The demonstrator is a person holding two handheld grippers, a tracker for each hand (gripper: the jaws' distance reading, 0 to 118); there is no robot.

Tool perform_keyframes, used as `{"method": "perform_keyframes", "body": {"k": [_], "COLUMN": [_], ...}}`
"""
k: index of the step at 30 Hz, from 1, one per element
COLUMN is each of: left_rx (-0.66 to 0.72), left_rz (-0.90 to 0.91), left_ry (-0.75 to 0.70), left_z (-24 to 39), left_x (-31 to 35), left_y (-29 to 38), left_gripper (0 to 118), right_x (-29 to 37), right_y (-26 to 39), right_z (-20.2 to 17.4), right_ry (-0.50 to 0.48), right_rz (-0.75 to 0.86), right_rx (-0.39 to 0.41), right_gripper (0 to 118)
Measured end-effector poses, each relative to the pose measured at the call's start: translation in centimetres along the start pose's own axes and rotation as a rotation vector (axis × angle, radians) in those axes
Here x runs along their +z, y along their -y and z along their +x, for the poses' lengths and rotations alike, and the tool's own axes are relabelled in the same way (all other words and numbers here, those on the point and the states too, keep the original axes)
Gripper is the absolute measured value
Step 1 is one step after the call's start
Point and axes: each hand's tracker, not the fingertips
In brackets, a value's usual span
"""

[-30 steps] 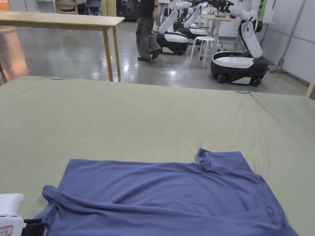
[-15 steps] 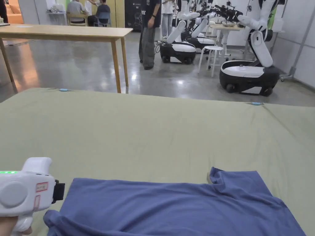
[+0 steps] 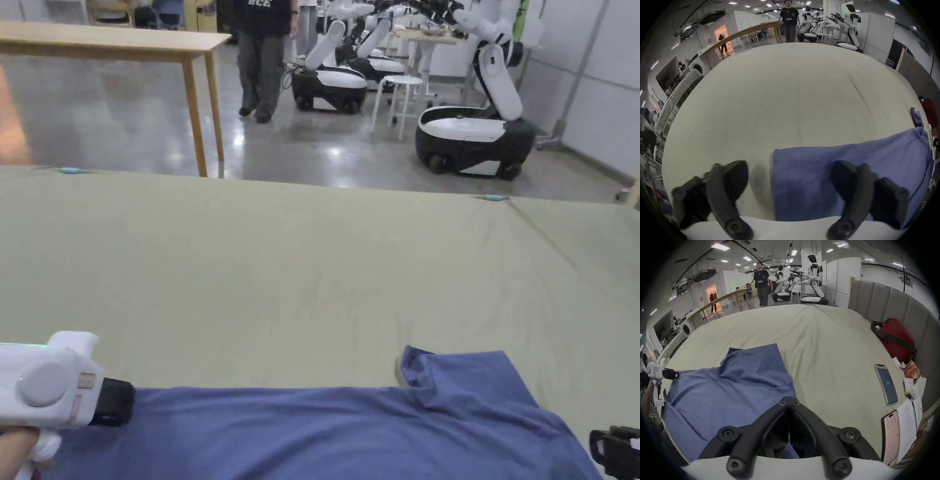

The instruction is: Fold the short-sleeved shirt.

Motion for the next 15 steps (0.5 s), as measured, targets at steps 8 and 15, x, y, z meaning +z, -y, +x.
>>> {"method": "perform_keyframes", "body": {"k": [8, 15], "left_rx": [-0.007, -0.015], "left_rz": [-0.010, -0.010], "left_ry": [0.054, 0.060], "left_z": [1.6, 1.9], "left_x": [1.7, 1.8], "left_y": [0.4, 0.2], "left_gripper": [4, 4], "right_x": [-4.0, -9.8], "right_y": [-2.8, -3.9], "right_z": [1.3, -0.6], "right_ry": [-0.035, 0.032], "right_rz": [-0.074, -0.214], "right_rx": [-0.008, 0.115], "right_gripper": [89, 103]}}
